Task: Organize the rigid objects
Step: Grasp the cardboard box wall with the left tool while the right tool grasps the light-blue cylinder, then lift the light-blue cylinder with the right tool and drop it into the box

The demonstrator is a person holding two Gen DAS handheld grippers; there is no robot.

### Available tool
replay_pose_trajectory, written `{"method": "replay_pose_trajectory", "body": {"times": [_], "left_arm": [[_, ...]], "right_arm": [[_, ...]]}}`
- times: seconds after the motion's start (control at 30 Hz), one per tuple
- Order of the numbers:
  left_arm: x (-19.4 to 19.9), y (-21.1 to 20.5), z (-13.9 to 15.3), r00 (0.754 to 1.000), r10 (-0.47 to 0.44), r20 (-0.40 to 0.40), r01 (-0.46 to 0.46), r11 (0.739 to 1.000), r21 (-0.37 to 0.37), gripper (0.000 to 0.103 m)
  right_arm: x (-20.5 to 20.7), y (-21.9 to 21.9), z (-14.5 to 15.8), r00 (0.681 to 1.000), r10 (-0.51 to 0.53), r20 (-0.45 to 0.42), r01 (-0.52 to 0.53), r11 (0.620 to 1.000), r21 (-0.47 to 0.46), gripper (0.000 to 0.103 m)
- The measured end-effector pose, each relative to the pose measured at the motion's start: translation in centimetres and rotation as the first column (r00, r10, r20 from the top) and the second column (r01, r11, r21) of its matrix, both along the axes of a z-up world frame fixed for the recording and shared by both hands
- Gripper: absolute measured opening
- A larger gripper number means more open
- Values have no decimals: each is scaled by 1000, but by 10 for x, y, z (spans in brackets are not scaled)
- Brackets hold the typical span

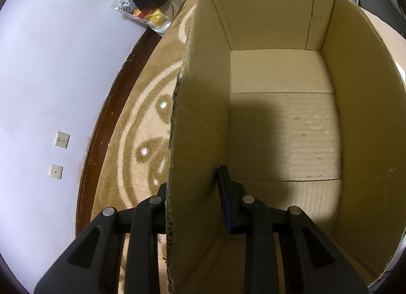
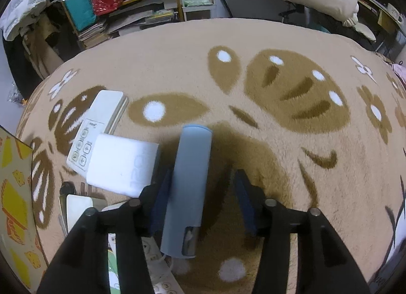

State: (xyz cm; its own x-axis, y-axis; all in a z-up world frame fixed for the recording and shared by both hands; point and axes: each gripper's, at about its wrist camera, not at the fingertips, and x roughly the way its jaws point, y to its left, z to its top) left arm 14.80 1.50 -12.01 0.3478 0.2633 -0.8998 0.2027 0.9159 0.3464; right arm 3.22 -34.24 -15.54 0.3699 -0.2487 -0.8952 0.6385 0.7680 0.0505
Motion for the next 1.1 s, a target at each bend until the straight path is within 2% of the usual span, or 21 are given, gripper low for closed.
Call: {"method": "replay_pose_trajectory", "body": {"times": [0.23, 0.3, 0.37, 0.43, 0.47, 0.7, 0.97, 1.1], "left_arm": [[0, -2, 1, 1000, 9, -1, -9, 1000, 5, 26], [0, -2, 2, 1000, 7, 0, -7, 1000, 7, 26], [-1, -2, 2, 1000, 6, 1, -6, 1000, 9, 26], [-2, -2, 1, 1000, 4, 2, -4, 1000, 9, 26], [-2, -2, 1, 1000, 3, 2, -3, 1000, 11, 26], [-7, -8, -1, 1000, -12, 5, 12, 1000, 27, 25], [-4, -8, 0, 1000, -12, 5, 12, 1000, 27, 25], [-4, -9, 0, 1000, -17, 6, 17, 999, 33, 25]], "right_arm": [[-5, -1, 3, 1000, -5, 8, 5, 1000, 24, 52], [-6, -2, 3, 1000, -5, 16, 4, 999, 49, 42], [-5, -2, 3, 1000, -4, 15, 3, 998, 70, 36], [-2, 1, 1, 1000, 15, -6, -14, 998, 63, 35], [0, 3, 1, 999, 31, -5, -31, 997, 67, 30], [4, 11, 9, 998, 61, 4, -61, 998, 6, 28], [-4, 16, 45, 989, 76, 128, -75, 997, -12, 28], [-5, 27, 69, 971, 118, 206, -114, 993, -33, 28]]}}
